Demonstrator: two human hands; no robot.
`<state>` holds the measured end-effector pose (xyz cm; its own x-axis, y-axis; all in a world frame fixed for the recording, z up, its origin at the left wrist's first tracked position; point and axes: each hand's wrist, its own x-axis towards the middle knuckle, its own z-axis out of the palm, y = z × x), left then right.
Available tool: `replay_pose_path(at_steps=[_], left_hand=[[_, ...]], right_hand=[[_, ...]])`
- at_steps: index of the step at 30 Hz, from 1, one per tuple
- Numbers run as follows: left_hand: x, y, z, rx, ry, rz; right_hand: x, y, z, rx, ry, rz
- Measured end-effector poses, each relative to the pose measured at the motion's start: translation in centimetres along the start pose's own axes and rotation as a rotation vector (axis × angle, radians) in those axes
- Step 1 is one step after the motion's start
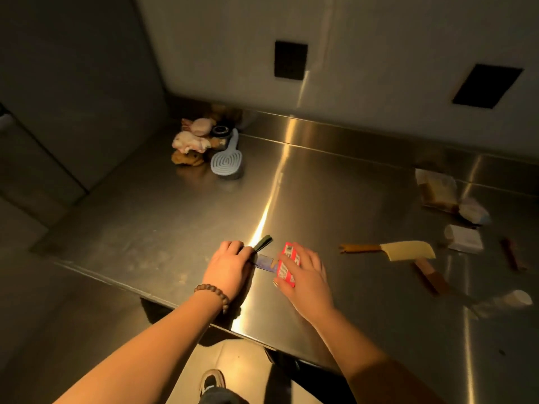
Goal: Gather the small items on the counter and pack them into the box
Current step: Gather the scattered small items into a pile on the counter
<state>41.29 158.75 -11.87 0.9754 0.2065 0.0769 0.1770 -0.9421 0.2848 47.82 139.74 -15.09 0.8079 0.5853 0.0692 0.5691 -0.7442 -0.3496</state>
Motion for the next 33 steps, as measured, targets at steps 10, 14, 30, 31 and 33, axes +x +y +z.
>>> replay_pose_path(at_steps=[10, 14, 30, 31, 33], left_hand=[[4.2, -15.6, -3.6, 0.021, 0.114, -0.188], [8.6, -22.0, -4.5, 0.008, 0.119, -0.174], [17.1, -30.7, -6.7, -0.166, 0.107, -0.123], [16.7, -30.6, -6.4, -0.131, 0.066, -0.151], [16.5, -30.4, -5.6, -0.057, -0.064, -0.198]], right_hand=[[12.9, -11.7, 4.7, 0.061, -0.015, -0.195], [19.1, -16.6, 7.0, 0.022, -0.010, -0.146], [29.5, -22.9, 8.8, -0.020, 0.157, -0.102], [28.8, -23.0, 8.9, -0.037, 0.122, -0.099], [27.7, -23.6, 9.0, -0.112, -0.055, -0.055]])
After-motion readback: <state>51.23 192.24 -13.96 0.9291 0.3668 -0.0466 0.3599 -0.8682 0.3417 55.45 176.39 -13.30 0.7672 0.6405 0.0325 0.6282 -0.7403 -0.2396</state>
